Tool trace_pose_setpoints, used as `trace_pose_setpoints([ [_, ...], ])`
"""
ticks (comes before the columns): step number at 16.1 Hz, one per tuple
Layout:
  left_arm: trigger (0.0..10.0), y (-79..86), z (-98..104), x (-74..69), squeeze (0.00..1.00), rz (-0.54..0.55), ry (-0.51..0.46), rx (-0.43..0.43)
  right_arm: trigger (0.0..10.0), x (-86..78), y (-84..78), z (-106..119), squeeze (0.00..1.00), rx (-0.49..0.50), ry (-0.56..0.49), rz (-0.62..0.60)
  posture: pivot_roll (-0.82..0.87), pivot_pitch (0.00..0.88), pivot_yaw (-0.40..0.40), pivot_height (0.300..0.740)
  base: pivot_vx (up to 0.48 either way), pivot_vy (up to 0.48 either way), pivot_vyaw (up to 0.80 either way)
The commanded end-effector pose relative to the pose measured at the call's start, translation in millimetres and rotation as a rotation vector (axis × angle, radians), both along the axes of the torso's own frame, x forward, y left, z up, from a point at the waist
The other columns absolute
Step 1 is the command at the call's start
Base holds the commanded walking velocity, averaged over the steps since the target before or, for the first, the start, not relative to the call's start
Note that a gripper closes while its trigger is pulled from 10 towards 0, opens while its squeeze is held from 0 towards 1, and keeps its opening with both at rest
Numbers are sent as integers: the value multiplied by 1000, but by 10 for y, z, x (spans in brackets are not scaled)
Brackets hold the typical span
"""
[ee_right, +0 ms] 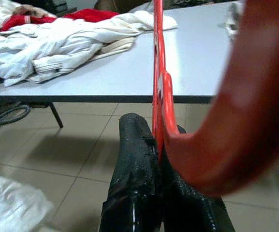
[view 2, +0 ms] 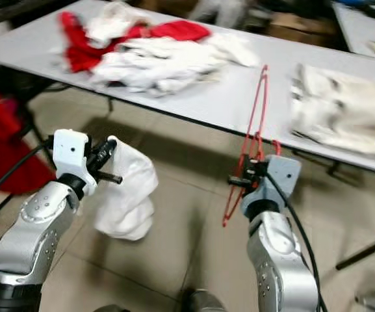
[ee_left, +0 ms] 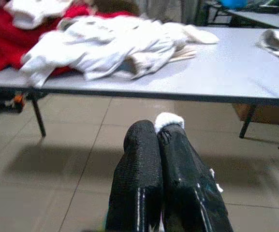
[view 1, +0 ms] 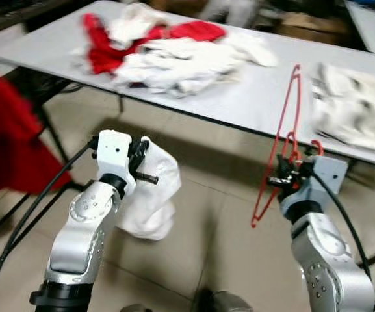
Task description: Hang hanger
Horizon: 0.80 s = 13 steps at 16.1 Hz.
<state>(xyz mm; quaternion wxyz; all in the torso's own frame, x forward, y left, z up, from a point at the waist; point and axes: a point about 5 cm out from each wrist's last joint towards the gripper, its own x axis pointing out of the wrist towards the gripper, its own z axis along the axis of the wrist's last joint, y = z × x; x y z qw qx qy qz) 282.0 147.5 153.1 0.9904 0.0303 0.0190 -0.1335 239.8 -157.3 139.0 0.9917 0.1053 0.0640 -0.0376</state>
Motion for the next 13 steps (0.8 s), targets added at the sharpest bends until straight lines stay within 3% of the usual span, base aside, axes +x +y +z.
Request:
trace_pose_setpoints([
  [1,10000,-67,77,15,0,-27,-45,12,10000,-13,-31,15,0,-16,4,-6,14,66,1,740,0,0,-800],
  [4,10000,-84,79,38,0,-31,-47,13,10000,-17,-29,19,0,-50,15,-1,10,64,2,740,0,-226,-788],
  [13,10000,-85,68,39,0,-12,-54,7,10000,2,-31,33,0,-87,26,41,8,63,-15,740,0,-465,0],
])
